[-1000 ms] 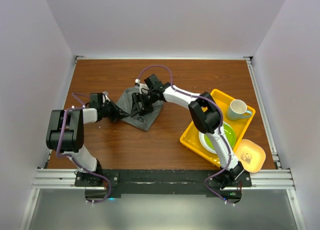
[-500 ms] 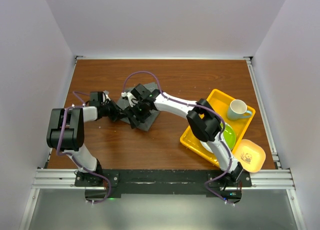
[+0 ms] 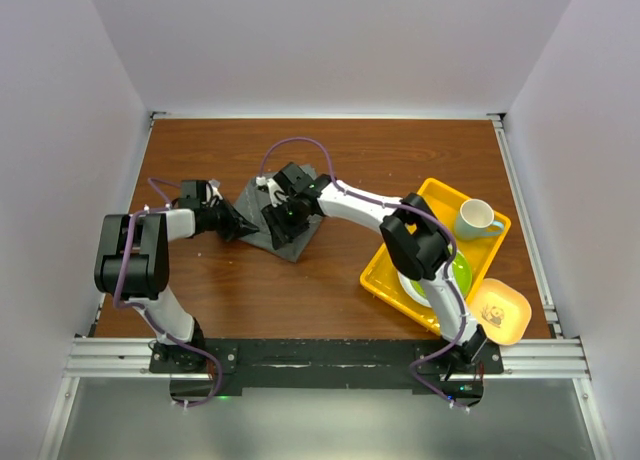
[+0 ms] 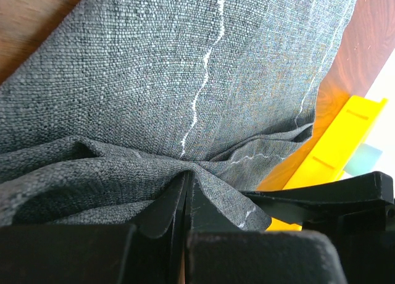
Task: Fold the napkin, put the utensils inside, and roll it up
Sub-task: Roll the napkin with the utensil
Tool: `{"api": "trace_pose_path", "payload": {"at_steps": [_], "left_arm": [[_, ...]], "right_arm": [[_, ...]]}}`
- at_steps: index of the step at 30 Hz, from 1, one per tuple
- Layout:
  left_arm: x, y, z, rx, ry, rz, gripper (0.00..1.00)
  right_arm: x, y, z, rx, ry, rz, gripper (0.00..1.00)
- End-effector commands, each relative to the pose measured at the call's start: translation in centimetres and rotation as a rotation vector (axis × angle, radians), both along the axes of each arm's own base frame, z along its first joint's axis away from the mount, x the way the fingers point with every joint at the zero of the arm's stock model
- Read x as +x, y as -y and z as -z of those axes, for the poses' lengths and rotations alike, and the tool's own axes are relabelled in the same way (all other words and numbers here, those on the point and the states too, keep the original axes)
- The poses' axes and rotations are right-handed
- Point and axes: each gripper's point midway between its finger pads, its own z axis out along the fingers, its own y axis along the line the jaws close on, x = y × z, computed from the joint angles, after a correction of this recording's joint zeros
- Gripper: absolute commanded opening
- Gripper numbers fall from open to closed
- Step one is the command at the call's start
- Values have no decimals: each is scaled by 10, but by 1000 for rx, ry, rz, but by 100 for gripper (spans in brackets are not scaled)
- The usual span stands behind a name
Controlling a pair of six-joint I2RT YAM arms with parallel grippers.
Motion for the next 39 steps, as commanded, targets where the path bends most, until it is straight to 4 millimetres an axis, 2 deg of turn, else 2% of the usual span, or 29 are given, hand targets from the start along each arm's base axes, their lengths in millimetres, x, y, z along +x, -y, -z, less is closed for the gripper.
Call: {"api": "trace_pose_path", "payload": {"at_steps": [1,3,4,9,11,12,14,17,18,21,22,26,31,34,39], "left_arm": [[-25,-26,48,184,-130,-14,0],[-27,-26,49,184,-136,-12,0],[-27,-26,49,185,-135,-11,0],[-28,-26,52,186,-143,-7,0],[-29,-26,53,188,-145,-5,0],[-29,-26,53,187,-147,-4,0],[-29,-26,53,185,-149,-5,0],[-26,-26,50,186,-137,-3,0],[-22,-26,46,188,-125,0,0],[-13,-28,37,200,-94,5,0],[-11,-28,36,201,-85,9,0],[4,-26,20,200,-22,20,3],[18,-22,0,181,52,47,21],[26,-15,-22,142,130,60,31],[34,-5,-59,86,240,69,36]], "right_arm": [[1,1,-18,89,-66,45,46],[1,-2,-23,128,-75,52,48],[-3,-2,-22,143,-102,47,52],[-1,-8,-20,174,-131,53,58],[1,-14,-23,190,-130,52,58],[1,-15,-17,185,-141,54,58],[4,-17,-18,180,-147,59,54],[6,-13,-15,172,-154,82,33],[5,-10,-14,178,-168,85,21],[2,1,-5,177,-211,126,2],[-2,8,5,157,-234,154,0],[1,22,20,141,-237,209,0],[-3,34,44,106,-269,251,0],[-8,37,53,93,-292,253,0],[-12,43,68,71,-329,267,0]]}}
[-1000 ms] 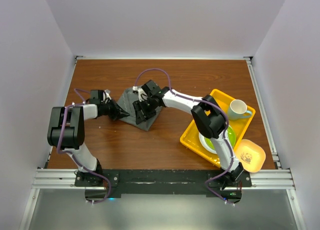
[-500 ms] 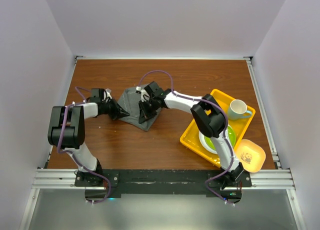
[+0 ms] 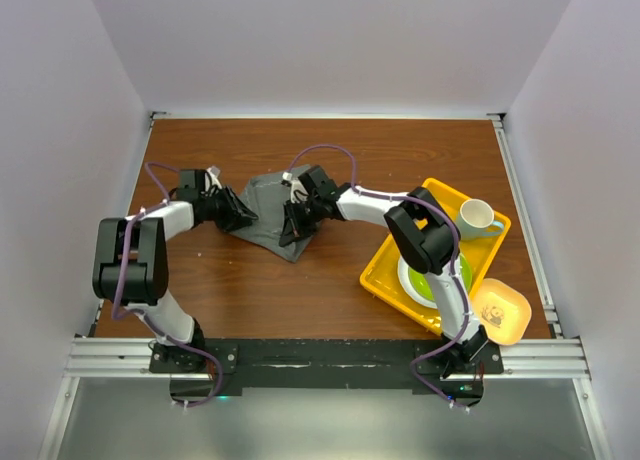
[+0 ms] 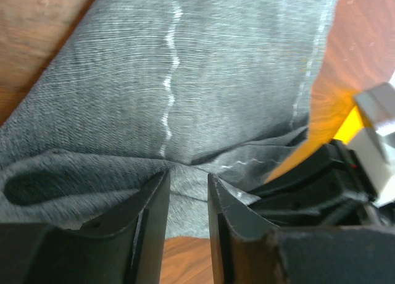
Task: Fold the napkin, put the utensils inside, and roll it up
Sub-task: Roll the napkin with the utensil
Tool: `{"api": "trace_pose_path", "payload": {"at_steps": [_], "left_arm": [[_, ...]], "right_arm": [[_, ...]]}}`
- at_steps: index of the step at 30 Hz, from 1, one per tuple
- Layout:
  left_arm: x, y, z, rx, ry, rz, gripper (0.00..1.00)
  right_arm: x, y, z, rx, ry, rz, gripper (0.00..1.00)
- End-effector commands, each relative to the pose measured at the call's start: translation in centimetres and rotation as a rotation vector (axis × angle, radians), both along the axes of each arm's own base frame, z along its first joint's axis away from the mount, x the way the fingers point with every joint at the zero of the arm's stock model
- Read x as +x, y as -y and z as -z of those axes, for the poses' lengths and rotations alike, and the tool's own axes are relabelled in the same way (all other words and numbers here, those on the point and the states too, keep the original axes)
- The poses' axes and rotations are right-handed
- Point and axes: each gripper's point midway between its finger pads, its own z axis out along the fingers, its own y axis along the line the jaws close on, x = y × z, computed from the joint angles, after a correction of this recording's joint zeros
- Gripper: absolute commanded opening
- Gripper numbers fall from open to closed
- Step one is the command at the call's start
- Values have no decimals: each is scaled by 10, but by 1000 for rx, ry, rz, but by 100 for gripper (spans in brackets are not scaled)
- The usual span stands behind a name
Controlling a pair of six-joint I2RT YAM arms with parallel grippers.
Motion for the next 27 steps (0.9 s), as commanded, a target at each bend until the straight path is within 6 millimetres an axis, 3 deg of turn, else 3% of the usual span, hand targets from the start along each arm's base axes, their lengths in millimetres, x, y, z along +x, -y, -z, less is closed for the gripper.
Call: {"api": "trace_pose_path", "payload": {"at_steps": [1,3,5,9,11,13,17,19,22,24,26,27], "left_arm": [[16,0,-41,4,159,12,37],[12,0,-51,-1,183,2,36],[6,-1,-56,-2,201,-11,29],[0,4,-51,-55,207,-46,8],[-3,8,-43,-101,208,-59,2],[-10,11,-29,-124,184,-64,0],[2,12,-26,-163,249,-95,0],[2,8,-6,-140,200,-126,0],[-11,-3,33,-72,17,-194,0],[-22,-9,49,-23,-72,-223,0],[-29,-14,54,12,-115,-222,0],[-31,-16,58,37,-132,-223,0]], "right_arm": [[-16,39,53,-182,-96,44,0],[-19,41,56,-184,-109,49,0],[-18,41,57,-175,-116,55,0],[-19,40,59,-174,-123,52,0],[-18,41,60,-173,-126,53,0],[-18,39,58,-165,-124,48,0],[-18,38,58,-161,-127,45,0],[-18,36,56,-154,-125,40,0],[-17,36,53,-152,-112,24,0],[-14,34,46,-147,-92,12,1],[-7,31,38,-140,-58,5,6],[-6,31,31,-135,-46,-1,14]]}}
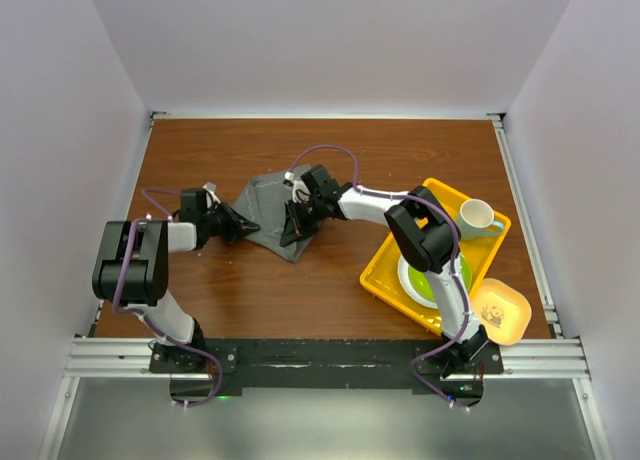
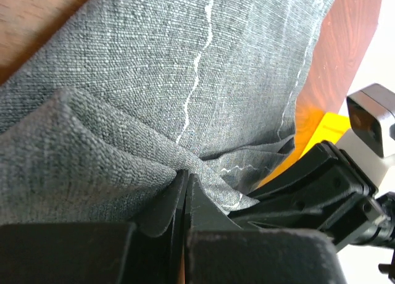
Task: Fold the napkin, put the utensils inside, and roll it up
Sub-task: Roll the napkin with the utensil
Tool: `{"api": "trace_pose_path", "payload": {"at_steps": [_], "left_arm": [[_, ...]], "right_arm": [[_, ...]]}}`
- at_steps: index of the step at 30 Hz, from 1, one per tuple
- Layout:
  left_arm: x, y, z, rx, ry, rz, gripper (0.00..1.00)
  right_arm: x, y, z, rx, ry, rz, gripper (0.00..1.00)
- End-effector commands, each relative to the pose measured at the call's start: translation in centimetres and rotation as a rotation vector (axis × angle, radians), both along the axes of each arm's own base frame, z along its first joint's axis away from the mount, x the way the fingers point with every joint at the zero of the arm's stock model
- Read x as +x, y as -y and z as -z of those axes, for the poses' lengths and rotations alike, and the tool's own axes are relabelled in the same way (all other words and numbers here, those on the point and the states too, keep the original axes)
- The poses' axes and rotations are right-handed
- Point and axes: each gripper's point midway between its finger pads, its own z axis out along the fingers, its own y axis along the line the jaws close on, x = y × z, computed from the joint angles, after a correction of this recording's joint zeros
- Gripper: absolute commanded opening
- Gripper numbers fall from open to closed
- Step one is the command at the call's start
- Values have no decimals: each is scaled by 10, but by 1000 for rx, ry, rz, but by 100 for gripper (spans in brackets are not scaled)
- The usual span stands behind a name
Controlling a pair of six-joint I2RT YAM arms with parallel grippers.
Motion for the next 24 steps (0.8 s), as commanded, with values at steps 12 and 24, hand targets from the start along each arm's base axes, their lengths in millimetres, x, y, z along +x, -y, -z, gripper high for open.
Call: {"api": "trace_pose_path", "payload": {"at_steps": [12,24], "left_arm": [[-28,-24,56,191,-288,29,0],[-26,-20,58,172,-310,65,0]], "right_arm": [[20,37,-52,-216,262,-44,60],[7,-22,-100,-307,923,-241,91]]}}
